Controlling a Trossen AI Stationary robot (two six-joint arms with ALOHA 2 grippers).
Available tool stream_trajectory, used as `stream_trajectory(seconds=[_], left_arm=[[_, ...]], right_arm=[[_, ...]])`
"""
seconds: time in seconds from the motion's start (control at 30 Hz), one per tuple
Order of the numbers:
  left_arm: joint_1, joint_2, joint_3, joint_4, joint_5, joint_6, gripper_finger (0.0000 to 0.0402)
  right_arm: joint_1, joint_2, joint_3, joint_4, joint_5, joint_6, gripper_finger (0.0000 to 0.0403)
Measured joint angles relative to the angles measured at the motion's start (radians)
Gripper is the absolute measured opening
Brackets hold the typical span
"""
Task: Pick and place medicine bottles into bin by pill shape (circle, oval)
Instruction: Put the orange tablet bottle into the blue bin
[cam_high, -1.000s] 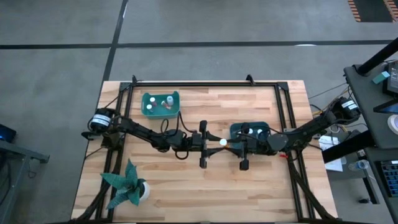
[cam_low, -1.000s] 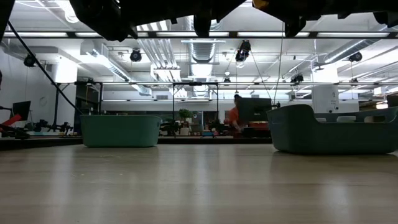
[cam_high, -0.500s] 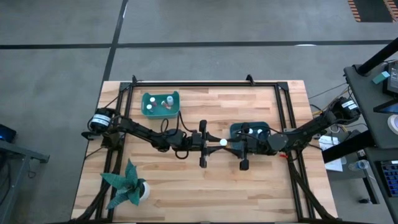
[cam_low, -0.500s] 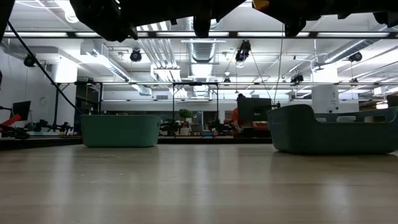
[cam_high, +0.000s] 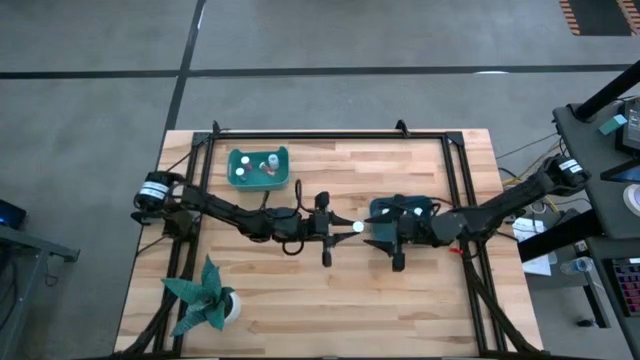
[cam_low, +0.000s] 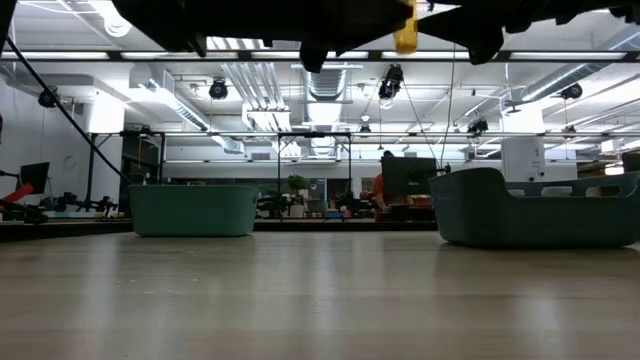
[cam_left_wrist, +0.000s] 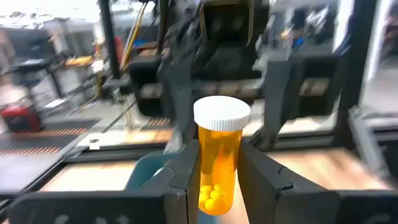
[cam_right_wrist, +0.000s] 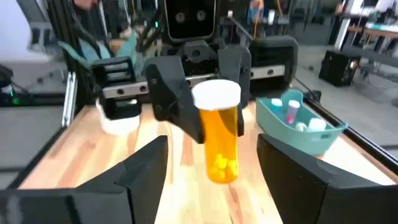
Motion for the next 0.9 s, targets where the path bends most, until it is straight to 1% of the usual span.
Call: stream_trajectory(seconds=[0.1, 0.17, 0.37, 0.6, 0.9], left_arm=[[0.0, -0.031, 0.0, -0.109, -0.052, 0.011, 0.007], [0.0, -0.036, -0.001, -0.149, -0.082, 0.028, 0.007], [0.0, -0.036, -0.007, -0.157, -0.096, 0.035, 0.007], [0.0, -0.036, -0.011, -0.158, -0.096, 0.05, 0.007], [0.0, -0.036, -0.01, -0.156, -0.096, 0.06, 0.007]], right_arm=[[0.0, -0.036, 0.054, -0.163, 0.0, 0.036, 0.0241], [0.0, -0.044, 0.096, -0.258, 0.002, 0.043, 0.0241], [0.0, -0.012, 0.215, -0.431, 0.052, 0.035, 0.0235], [-0.001, 0.048, 0.286, -0.467, 0.111, -0.001, 0.0231], [-0.012, 0.104, 0.32, -0.477, 0.13, -0.014, 0.023]])
